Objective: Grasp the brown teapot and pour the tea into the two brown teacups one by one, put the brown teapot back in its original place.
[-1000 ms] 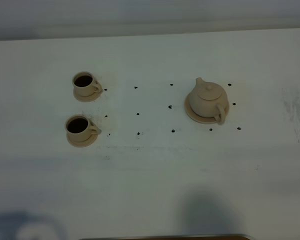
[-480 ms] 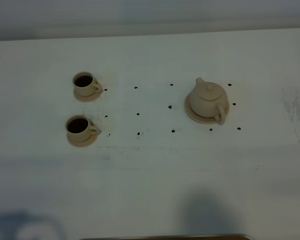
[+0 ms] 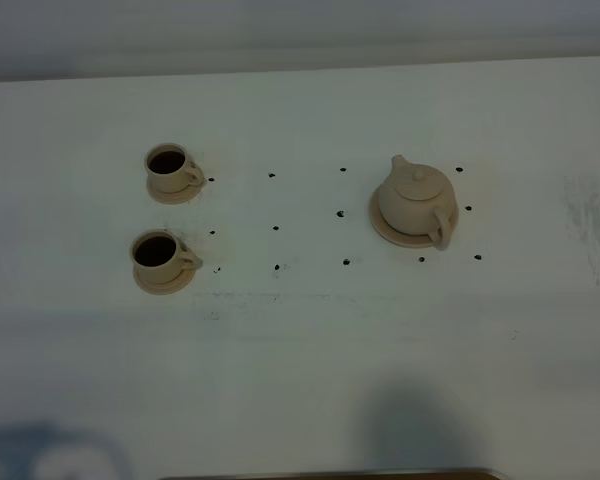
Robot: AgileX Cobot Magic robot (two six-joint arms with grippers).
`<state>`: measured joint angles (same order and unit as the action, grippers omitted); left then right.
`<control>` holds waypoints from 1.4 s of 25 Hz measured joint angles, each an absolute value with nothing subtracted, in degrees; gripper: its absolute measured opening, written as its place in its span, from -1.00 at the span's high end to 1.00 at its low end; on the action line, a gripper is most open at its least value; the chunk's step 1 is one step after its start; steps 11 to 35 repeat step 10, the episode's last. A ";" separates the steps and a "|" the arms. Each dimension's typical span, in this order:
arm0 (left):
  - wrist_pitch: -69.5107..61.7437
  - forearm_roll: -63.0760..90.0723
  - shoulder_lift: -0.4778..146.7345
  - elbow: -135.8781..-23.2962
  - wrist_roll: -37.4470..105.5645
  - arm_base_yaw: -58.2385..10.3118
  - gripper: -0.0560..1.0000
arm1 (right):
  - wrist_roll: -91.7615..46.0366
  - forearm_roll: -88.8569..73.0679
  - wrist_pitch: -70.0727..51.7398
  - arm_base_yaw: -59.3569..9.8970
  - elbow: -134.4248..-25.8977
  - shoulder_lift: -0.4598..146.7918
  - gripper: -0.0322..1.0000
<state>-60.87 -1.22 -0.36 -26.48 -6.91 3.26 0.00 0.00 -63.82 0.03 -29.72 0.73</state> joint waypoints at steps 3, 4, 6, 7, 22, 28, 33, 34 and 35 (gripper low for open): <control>-60.87 -1.22 -0.36 -26.48 -6.91 3.26 -0.06 | 0.00 0.00 -63.82 0.03 -29.72 0.73 -0.05; -60.87 -1.22 -0.36 -26.48 -6.91 3.26 -0.06 | 0.00 0.00 -63.82 0.03 -29.72 0.73 -0.05; -60.87 -1.22 -0.36 -26.48 -6.91 3.26 -0.06 | 0.00 0.00 -63.82 0.03 -29.72 0.73 -0.05; -60.87 -1.22 -0.36 -26.48 -6.91 3.26 -0.06 | 0.00 0.00 -63.82 0.03 -29.72 0.73 -0.05; -60.87 -1.22 -0.36 -26.48 -6.91 3.26 -0.06 | 0.00 0.00 -63.82 0.03 -29.72 0.73 -0.05; -60.87 -1.22 -0.36 -26.48 -6.91 3.26 -0.06 | 0.00 0.00 -63.82 0.03 -29.72 0.73 -0.05; -60.87 -1.22 -0.36 -26.48 -6.91 3.26 -0.06 | 0.00 0.00 -63.82 0.03 -29.72 0.73 -0.05; -60.87 -1.22 -0.36 -26.48 -6.91 3.26 -0.06 | 0.00 0.00 -63.82 0.03 -29.72 0.73 -0.05; -60.87 -1.22 -0.36 -26.48 -6.91 3.26 -0.06 | 0.00 0.00 -63.82 0.03 -29.72 0.73 -0.05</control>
